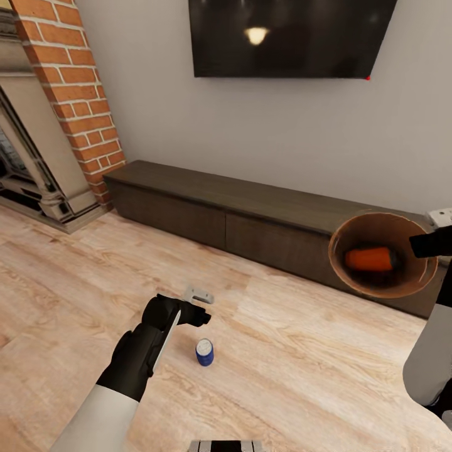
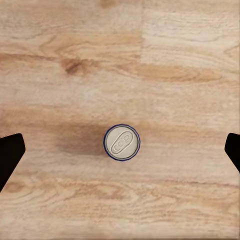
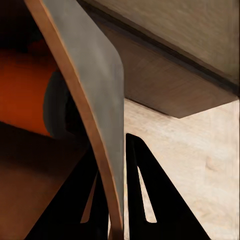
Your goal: Put the three can of soda from the living room inside the tash can in the kitchen.
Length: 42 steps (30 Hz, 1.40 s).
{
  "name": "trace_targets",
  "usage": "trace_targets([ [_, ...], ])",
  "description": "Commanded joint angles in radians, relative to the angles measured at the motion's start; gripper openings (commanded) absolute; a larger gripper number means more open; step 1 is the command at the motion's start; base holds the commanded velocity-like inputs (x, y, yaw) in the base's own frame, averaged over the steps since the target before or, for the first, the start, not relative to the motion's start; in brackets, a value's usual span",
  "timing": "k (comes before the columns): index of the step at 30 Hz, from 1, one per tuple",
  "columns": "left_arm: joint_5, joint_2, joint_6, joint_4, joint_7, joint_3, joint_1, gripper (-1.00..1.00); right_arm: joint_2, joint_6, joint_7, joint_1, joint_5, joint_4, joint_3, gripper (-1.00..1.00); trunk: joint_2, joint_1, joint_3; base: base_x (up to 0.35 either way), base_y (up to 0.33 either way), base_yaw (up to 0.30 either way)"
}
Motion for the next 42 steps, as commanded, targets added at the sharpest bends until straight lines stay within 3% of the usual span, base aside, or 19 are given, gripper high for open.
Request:
trace_targets([
  [1,0.0,0.0,0.0,0.0,0.0,0.0,0.0,1.0,0.001,0.005,0.008,-0.002,0.005,0.0,0.001,-1.0,0.0,0.0,-0.005,0.0,0.0,0.0],
  [3,0.0,-0.002,0.0,0.001,0.0,0.0,0.0,1.0,0.002,0.005,0.008,-0.006,0.039,0.0,0.002,-1.0,-0.001,0.001,-0.016,0.0,0.0,0.0],
  [7,0.0,-0.005,-0.001,0.002,0.0,-0.004,0.0,1.0,0.003,0.005,0.008,-0.008,0.055,0.0,0.003,-1.0,-0.002,0.002,-0.031,0.0,0.0,0.0],
  [34,0.009,-0.005,-0.002,-0.001,0.001,-0.023,0.002,1.0,-0.003,0.005,0.008,0.001,0.054,0.0,0.004,-1.0,-0.002,0.002,-0.032,0.047,0.0,0.0],
  [42,0.009,-0.007,-0.001,-0.001,0.002,-0.023,0.002,1.0,-0.001,0.005,0.008,0.001,0.054,0.0,0.004,-1.0,-0.004,0.006,-0.067,0.001,0.0,0.0],
])
